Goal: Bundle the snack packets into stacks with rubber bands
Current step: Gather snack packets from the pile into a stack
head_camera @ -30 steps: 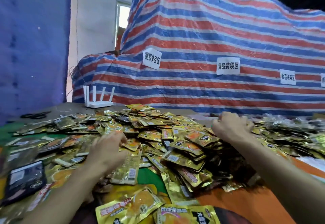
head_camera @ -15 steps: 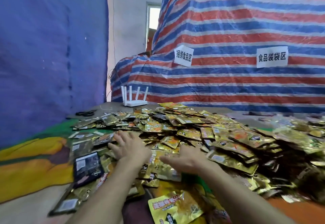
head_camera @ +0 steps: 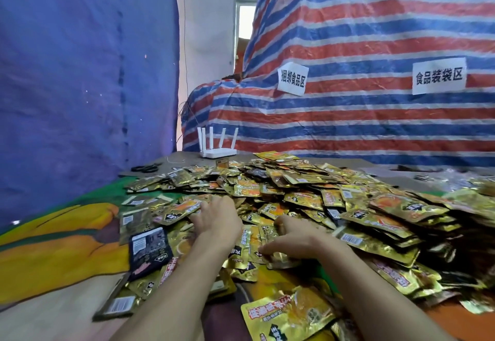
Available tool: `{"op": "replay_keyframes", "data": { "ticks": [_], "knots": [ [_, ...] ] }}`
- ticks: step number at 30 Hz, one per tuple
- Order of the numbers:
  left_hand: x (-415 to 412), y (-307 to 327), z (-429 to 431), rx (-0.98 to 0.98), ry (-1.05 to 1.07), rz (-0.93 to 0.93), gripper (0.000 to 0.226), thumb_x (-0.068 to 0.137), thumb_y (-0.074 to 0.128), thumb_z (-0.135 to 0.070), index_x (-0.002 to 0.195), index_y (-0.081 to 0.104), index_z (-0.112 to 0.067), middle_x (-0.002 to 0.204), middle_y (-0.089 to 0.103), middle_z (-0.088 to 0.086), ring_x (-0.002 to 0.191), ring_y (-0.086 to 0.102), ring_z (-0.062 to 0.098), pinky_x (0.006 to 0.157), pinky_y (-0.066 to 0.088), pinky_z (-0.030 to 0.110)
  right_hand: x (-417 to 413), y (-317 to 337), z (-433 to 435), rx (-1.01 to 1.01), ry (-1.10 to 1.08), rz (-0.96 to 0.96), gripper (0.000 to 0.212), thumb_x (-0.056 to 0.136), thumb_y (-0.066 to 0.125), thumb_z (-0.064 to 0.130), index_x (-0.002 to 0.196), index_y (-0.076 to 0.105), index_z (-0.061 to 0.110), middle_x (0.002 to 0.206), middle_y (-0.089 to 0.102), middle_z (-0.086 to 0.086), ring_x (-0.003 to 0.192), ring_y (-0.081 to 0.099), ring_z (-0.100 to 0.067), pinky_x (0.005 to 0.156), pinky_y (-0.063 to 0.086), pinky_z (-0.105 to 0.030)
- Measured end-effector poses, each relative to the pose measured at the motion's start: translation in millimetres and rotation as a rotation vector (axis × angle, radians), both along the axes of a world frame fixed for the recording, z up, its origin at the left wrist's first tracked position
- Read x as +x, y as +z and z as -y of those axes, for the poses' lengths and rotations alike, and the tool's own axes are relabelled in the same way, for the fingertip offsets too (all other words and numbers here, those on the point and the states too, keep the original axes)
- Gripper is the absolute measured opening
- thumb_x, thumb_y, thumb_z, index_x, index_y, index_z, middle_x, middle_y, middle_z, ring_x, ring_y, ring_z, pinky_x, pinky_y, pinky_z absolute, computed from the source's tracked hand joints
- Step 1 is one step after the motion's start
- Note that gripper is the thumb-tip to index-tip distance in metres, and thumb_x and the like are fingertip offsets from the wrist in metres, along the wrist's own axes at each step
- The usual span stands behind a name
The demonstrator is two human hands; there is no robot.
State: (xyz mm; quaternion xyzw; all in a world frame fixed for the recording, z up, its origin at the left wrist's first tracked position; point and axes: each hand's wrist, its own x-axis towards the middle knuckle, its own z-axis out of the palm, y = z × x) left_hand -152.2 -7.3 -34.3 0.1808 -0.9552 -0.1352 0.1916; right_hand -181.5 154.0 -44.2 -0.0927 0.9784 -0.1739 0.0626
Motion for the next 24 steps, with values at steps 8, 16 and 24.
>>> {"op": "replay_keyframes", "data": {
  "ticks": [8,16,24],
  "knots": [
    [4,3,-5,0.094,-0.021,-0.254,0.008,0.1,0.052,-0.016,0.1,0.051,-0.024,0.105,0.064,-0.002,0.096,0.055,0.024,0.073,0.034,0.038,0,2,2,0.035,-0.038,-0.028,0.113,0.056,0.072,0.082,0.142,0.038,0.018,0.153,0.036,-0.012,0.142,0.028,-0.034,0.115,0.025,-0.057],
    [7,7,-8,0.102,0.015,-0.274,0.031,0.087,0.061,-0.013,0.114,0.061,-0.029,0.107,0.065,-0.005,0.109,0.055,0.023,0.092,0.031,0.043,11,7,3,-0.275,-0.02,0.001,0.109,0.055,0.093,0.053,0.141,0.032,0.024,0.142,0.047,-0.012,0.136,0.04,-0.036,0.115,0.03,-0.058],
    [8,6,-7,0.293,-0.03,-0.188,0.02,0.086,0.064,-0.019,0.102,0.066,-0.032,0.11,0.06,-0.002,0.104,0.053,0.024,0.09,0.045,0.041,23,11,11,-0.718,-0.057,-0.146,0.1,0.059,0.093,-0.001,0.14,0.04,0.026,0.121,0.051,0.006,0.108,0.05,-0.017,0.075,0.051,-0.027]
  ]
}}
